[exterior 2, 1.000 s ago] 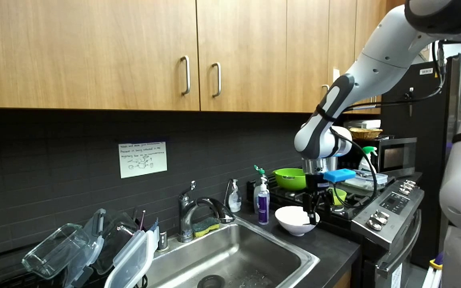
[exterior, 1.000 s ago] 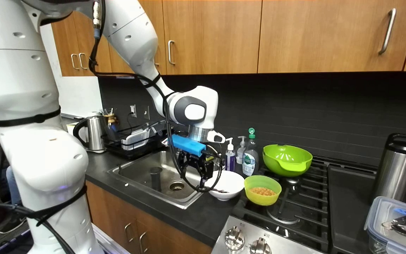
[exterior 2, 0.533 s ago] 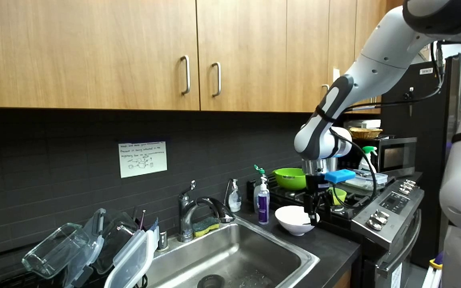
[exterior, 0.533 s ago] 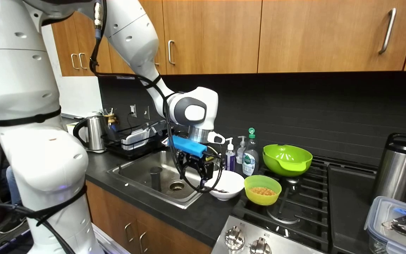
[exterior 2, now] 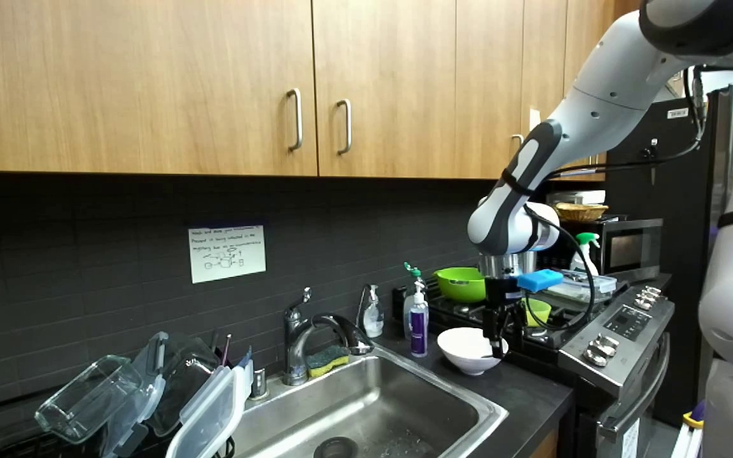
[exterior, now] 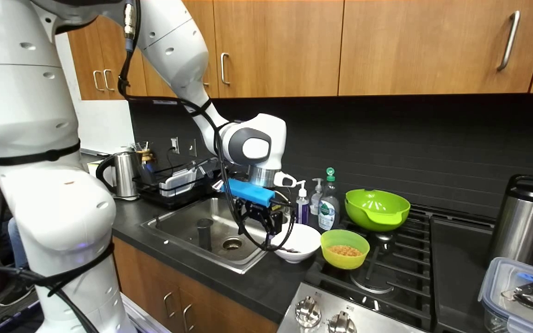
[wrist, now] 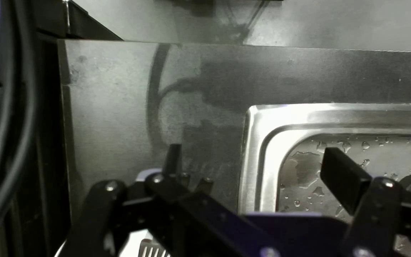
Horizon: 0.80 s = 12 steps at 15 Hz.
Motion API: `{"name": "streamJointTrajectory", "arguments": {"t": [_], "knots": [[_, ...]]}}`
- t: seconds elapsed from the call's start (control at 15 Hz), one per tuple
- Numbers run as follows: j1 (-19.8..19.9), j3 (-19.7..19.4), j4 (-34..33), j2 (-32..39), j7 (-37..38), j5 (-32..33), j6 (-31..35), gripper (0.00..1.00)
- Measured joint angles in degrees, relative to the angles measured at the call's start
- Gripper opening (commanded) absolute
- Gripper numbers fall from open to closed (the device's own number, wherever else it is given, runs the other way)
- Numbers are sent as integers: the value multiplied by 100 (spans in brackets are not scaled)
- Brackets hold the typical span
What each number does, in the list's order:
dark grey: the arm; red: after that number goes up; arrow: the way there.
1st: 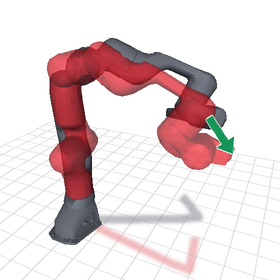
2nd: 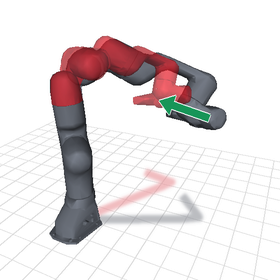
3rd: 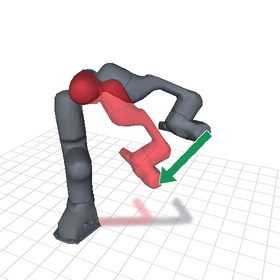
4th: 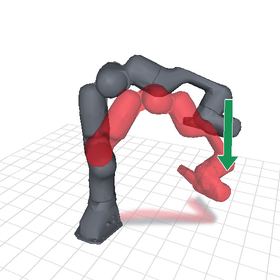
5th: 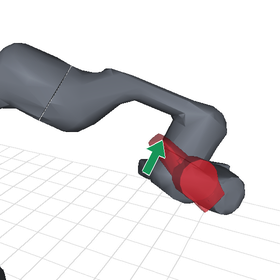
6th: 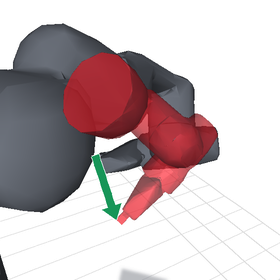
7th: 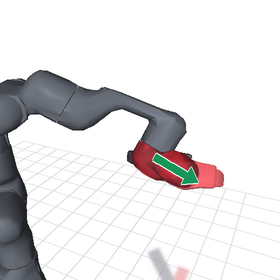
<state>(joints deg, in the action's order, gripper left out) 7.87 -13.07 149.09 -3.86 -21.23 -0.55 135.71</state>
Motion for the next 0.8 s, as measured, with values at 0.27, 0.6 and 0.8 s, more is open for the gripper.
{"name": "streamJointTrajectory", "arguments": {"t": [0.27,0.6,0.8], "knots": [[0,0,6,9,-154,0,118,100],[0,0,6,49,-327,-2,147,100],[1,0,6,64,-430,-14,147,100]]}}
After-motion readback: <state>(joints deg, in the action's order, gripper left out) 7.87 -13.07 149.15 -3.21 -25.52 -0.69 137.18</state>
